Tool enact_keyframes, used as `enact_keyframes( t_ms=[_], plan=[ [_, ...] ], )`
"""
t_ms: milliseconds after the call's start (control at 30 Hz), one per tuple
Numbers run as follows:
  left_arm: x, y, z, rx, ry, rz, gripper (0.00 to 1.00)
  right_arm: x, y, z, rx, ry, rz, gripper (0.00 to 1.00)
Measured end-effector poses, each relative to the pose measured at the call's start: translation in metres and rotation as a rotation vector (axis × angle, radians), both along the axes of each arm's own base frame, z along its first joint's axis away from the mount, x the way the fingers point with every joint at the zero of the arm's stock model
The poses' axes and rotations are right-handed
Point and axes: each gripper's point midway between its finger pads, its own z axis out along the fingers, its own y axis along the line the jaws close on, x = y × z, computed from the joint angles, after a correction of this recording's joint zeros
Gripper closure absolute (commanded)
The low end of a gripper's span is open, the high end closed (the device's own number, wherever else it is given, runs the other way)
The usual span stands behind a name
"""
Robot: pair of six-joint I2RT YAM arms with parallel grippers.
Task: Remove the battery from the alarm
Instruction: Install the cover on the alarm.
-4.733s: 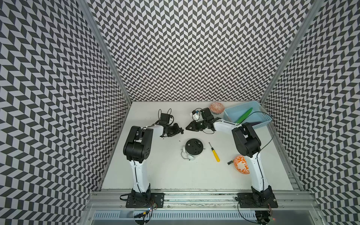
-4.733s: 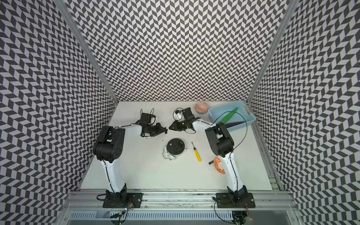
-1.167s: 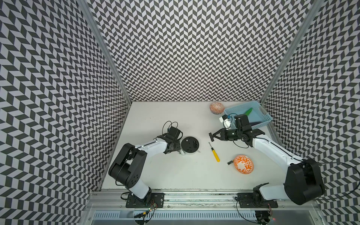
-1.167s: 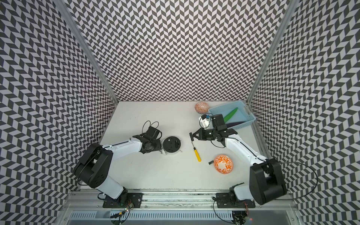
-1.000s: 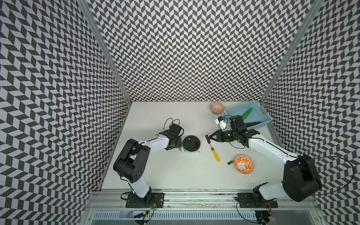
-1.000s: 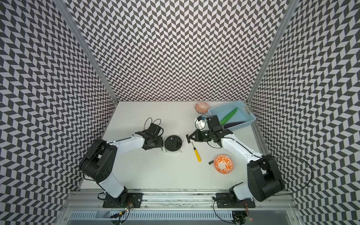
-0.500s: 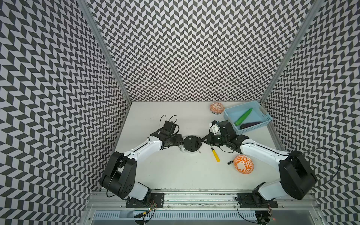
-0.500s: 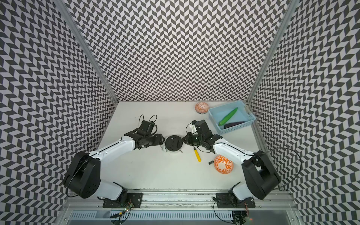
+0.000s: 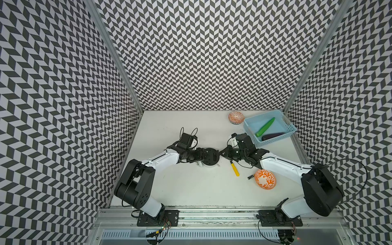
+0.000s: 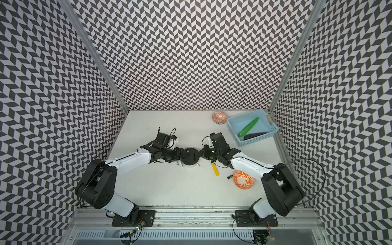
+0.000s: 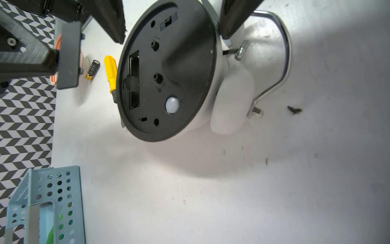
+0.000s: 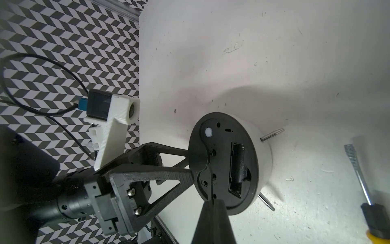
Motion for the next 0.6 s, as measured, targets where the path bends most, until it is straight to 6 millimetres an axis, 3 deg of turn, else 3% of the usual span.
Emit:
enact_keyframes(
  t_ms=[200,600],
  plan=[
    [-0.007,-0.012,0.002,-0.03,0.02,-0.01,0.31,0.0,-0.001,-0.019,-0.043,0.03,0.012,1.0],
    [-0.01,-0.01,0.0,-0.028,0.033,0.004,0.32,0.002,-0.004,-0.035,-0.112,0.022,0.037,1.0]
  ],
)
